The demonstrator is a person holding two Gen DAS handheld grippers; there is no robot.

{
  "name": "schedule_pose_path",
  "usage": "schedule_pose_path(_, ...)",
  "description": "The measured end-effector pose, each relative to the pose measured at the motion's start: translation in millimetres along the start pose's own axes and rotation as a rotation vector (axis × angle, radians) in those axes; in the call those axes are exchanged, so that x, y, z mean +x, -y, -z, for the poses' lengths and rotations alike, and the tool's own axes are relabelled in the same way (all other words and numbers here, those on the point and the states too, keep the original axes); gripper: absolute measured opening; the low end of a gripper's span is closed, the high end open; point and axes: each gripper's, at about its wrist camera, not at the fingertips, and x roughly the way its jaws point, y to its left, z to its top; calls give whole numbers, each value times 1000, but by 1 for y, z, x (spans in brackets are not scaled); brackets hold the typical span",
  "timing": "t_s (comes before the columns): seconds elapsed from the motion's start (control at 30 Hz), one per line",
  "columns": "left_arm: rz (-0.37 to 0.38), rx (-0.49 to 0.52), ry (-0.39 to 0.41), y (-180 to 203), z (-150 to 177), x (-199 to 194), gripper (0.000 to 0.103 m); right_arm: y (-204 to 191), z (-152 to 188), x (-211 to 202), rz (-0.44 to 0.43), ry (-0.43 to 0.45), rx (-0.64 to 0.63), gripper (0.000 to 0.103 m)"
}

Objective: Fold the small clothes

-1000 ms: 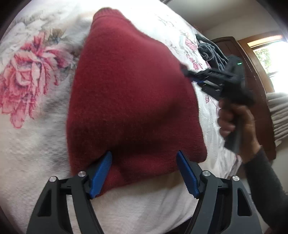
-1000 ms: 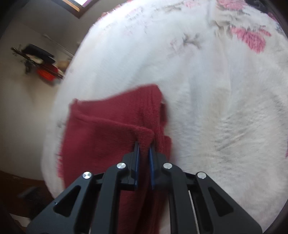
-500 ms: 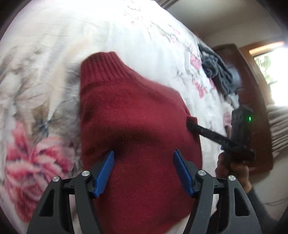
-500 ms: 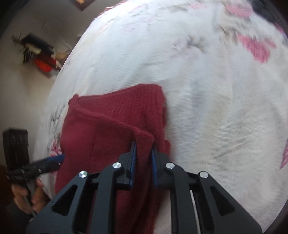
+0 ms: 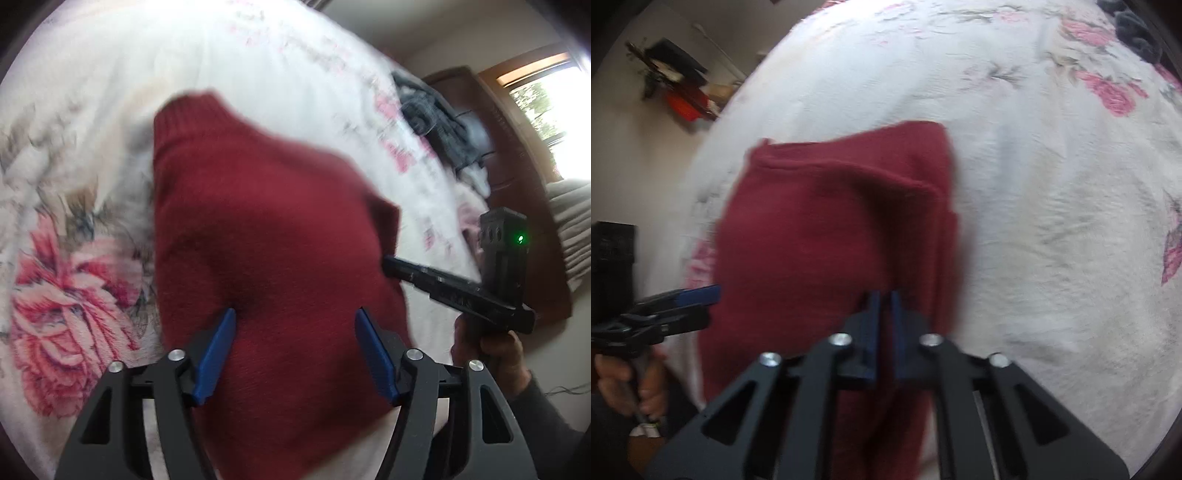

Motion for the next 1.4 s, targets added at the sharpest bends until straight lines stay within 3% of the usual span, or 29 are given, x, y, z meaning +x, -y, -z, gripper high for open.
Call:
schedule_pose_path(0.07, 21, -7, 32, 11, 0, -16, 66, 0, 0, -12, -7, 8, 26, 2)
schedule_pose_path(0.1, 71, 2, 63, 19, 4, -32, 66, -7, 2, -24, -3, 31, 2, 9)
schedule_pose_path(0.2, 96, 25, 103, 26, 27, -53, 67, -28, 18, -56, -34, 70, -71, 10)
schedule_pose_path(0.27, 61, 11, 72, 19, 37, -44, 67, -36, 31, -51, -17, 40, -106, 11)
schedule_pose_path(0.3, 0, 4, 38, 13, 43, -29, 66, -35, 36, -38, 6, 5, -105, 11)
schedule_pose_path(0.37, -29, 7, 23, 9, 46, -17, 66, -28, 41, -11, 58, -62, -92, 3)
schedule_pose_path(0.43, -45, 13, 41, 18, 47, -21, 67, -28, 44, -12, 88, -49, -99, 3)
schedule_pose_path(0.53, 24, 54, 79, 39, 58, -46, 67, -40, 50, -47, 67, 25, -98, 11)
schedule_pose_path(0.6, 5, 91, 90, 48, 73, -51, 67, -44, 65, -65, 53, 61, -101, 11)
schedule_pose_path(0.67, -35, 95, 43, 44, 90, -39, 67, -44, 81, -65, 66, 53, -103, 11)
schedule_pose_path(0.77, -101, 64, -28, 29, 102, -12, 67, -41, 99, -31, 141, -28, -110, 15)
schedule_pose_path(0.8, -106, 58, -32, 28, 103, -9, 67, -37, 103, -23, 147, -46, -100, 21)
schedule_pose_path(0.87, -107, 62, -16, 36, 104, -18, 67, -34, 103, -28, 133, -37, -65, 21)
schedule_pose_path(0.97, -86, 60, 25, 45, 112, -53, 68, -39, 103, -66, 90, 31, -25, 23)
schedule_pose_path(1.03, -135, 68, 70, 51, 124, -82, 72, -46, 112, -98, 98, 90, -22, 30)
schedule_pose_path(1.1, -205, 76, 102, 62, 139, -105, 84, -52, 131, -127, 103, 121, 2, 63)
schedule_pose_path(1.2, -392, 146, 166, 84, 175, -148, 91, -71, 163, -159, 197, 152, 0, 90)
schedule_pose_path(1.27, -506, 182, 214, 104, 202, -172, 92, -90, 185, -168, 300, 156, 0, 94)
schedule_pose_path(1.33, -580, 146, 269, 119, 227, -198, 93, -109, 212, -183, 373, 170, 12, 97)
schedule_pose_path(1.4, -591, 115, 288, 129, 241, -215, 94, -119, 233, -197, 412, 182, 15, 100)
